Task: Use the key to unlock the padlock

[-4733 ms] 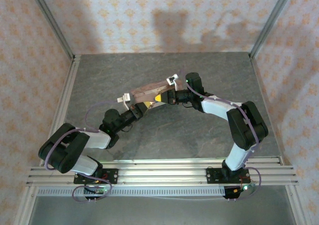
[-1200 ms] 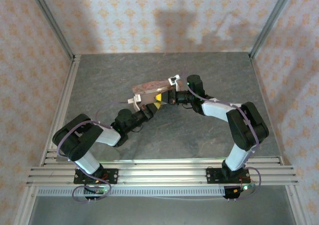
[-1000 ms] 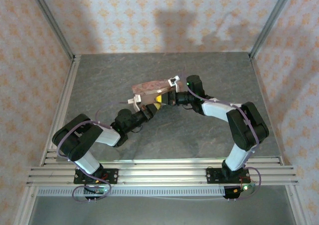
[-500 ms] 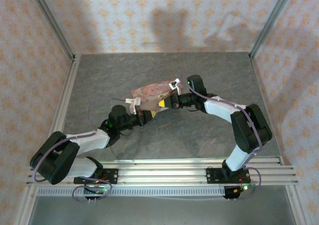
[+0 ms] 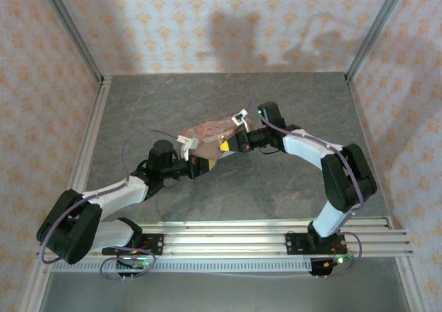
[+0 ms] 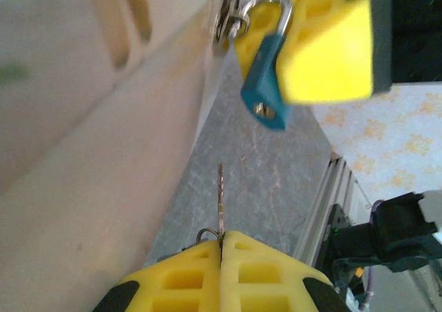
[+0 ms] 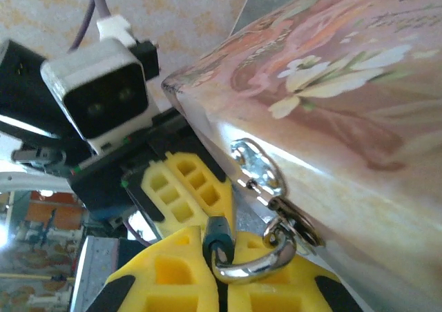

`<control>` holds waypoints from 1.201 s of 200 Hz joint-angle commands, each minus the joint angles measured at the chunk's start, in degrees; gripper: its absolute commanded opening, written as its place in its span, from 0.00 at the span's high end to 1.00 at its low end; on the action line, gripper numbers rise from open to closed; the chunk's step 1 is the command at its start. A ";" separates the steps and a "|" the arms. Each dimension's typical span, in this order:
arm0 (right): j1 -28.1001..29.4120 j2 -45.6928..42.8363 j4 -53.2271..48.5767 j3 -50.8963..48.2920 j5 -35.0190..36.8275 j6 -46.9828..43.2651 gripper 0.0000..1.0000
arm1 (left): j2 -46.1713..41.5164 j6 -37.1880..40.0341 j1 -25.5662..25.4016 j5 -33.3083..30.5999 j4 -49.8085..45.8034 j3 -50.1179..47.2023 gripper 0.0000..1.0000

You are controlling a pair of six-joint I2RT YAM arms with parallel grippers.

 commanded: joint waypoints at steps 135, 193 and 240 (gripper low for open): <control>0.02 8.54 -48.32 18.72 -13.39 -44.25 1.00 | 3.56 -0.37 2.67 6.65 -1.67 4.03 1.00; 0.02 8.37 -46.30 18.41 -12.11 -41.66 1.00 | 5.56 -3.97 2.33 2.93 -0.21 3.72 1.00; 0.01 0.92 -11.88 6.09 -3.90 -12.06 1.00 | 4.11 -4.89 0.49 -3.41 -1.49 3.27 1.00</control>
